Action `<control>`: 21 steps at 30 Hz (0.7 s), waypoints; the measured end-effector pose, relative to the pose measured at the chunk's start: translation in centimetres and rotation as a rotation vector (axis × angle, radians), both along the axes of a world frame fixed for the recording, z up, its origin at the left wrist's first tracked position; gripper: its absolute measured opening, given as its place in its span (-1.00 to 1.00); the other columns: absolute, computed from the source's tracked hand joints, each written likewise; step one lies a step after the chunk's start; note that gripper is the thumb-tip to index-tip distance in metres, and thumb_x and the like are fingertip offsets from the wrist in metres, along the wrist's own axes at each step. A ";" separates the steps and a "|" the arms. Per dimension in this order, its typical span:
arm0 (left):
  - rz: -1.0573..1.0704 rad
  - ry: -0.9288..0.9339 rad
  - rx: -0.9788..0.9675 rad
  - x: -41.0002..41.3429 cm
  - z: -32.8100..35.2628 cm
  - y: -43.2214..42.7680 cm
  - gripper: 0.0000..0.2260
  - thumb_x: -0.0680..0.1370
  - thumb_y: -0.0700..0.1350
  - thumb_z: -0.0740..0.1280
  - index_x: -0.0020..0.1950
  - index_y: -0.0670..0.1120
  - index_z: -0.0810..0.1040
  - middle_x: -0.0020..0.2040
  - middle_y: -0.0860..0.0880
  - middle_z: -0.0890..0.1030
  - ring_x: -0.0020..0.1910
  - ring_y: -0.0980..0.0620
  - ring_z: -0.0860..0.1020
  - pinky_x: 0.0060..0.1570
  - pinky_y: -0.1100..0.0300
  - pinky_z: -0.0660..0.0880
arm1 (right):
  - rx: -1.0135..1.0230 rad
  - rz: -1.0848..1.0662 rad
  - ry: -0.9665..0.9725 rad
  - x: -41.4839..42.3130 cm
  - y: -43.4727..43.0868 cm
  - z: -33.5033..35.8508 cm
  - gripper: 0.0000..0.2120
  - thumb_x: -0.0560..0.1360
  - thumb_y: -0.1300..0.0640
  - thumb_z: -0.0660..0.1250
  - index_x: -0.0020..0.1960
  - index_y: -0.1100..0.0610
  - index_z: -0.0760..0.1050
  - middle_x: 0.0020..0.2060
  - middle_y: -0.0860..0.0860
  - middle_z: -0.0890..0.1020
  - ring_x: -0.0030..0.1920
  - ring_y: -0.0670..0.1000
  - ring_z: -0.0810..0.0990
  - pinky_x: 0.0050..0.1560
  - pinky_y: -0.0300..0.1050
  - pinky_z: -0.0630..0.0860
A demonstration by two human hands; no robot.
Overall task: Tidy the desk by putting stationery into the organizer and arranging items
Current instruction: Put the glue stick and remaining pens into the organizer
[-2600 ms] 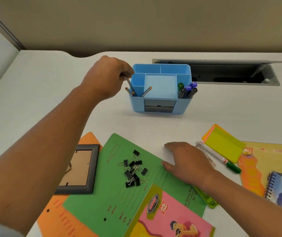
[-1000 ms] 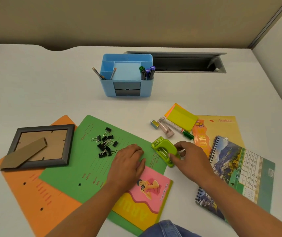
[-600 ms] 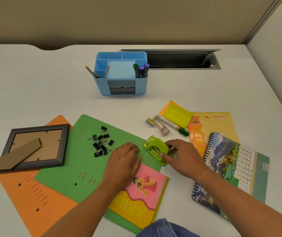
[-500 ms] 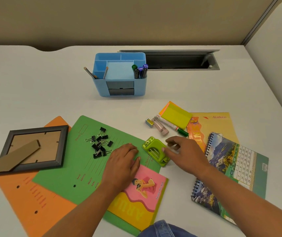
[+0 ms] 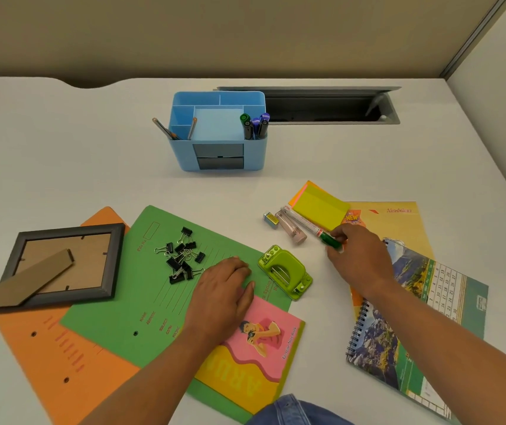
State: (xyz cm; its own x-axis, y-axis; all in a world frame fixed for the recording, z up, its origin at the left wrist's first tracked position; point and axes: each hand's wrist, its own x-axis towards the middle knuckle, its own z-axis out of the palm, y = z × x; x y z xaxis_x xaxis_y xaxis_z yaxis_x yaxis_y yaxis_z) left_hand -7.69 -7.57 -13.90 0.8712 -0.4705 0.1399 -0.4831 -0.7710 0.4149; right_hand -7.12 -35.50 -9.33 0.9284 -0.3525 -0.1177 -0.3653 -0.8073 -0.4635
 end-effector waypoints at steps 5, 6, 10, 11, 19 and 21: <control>0.000 0.009 -0.008 0.0 -0.1 0.1 -0.71 0.59 0.08 0.18 0.12 -0.05 0.58 0.13 0.03 0.57 0.22 0.05 0.50 0.18 0.11 0.43 | 0.086 -0.011 -0.034 0.4 0.4 0.2 -0.80 0.40 0.13 0.43 0.02 0.04 0.64 -0.09 -0.01 0.67 -0.12 0.01 0.60 -0.13 -0.12 0.52; 0.000 0.010 -0.009 0.0 -0.1 0.1 -0.71 0.59 0.08 0.18 0.12 -0.05 0.58 0.14 0.03 0.57 0.22 0.05 0.50 0.18 0.11 0.43 | 0.101 -0.020 -0.066 0.5 0.4 0.4 -0.81 0.40 0.13 0.44 0.01 0.05 0.65 -0.10 -0.01 0.67 -0.16 -0.01 0.59 -0.14 -0.14 0.51; -0.005 0.009 -0.014 0.0 -0.1 0.1 -0.71 0.59 0.08 0.18 0.12 -0.05 0.59 0.13 0.04 0.58 0.23 0.05 0.50 0.18 0.11 0.43 | 0.187 -0.055 -0.274 1.1 0.9 2.2 -0.86 0.38 0.23 0.47 -0.06 0.11 0.66 -0.15 0.03 0.65 -0.23 -0.07 0.59 -0.16 -0.18 0.55; -0.004 0.007 -0.015 0.0 -0.1 0.1 -0.70 0.59 0.08 0.18 0.12 -0.05 0.59 0.13 0.04 0.58 0.24 0.05 0.50 0.19 0.12 0.43 | 0.208 -0.057 -0.332 1.3 1.0 2.9 -0.86 0.38 0.26 0.47 -0.08 0.11 0.66 -0.15 0.03 0.65 -0.23 -0.09 0.60 -0.17 -0.24 0.56; -0.016 -0.006 -0.030 0.1 -0.4 0.2 -0.73 0.59 0.09 0.20 0.12 -0.03 0.57 0.14 0.06 0.56 0.25 0.07 0.48 0.22 0.16 0.39 | 0.295 -0.003 -0.725 7.4 1.9 12.6 -0.84 0.44 0.19 0.43 0.02 0.10 0.63 -0.12 0.04 0.67 -0.22 -0.17 0.62 -0.13 -0.32 0.56; -0.016 -0.018 -0.037 0.1 -0.4 0.3 -0.74 0.59 0.08 0.20 0.11 -0.03 0.58 0.14 0.06 0.56 0.24 0.07 0.48 0.22 0.18 0.37 | 0.291 0.032 -0.789 9.9 2.3 14.9 -0.83 0.44 0.18 0.42 0.03 0.11 0.62 -0.13 -0.01 0.66 -0.23 -0.20 0.61 -0.13 -0.34 0.54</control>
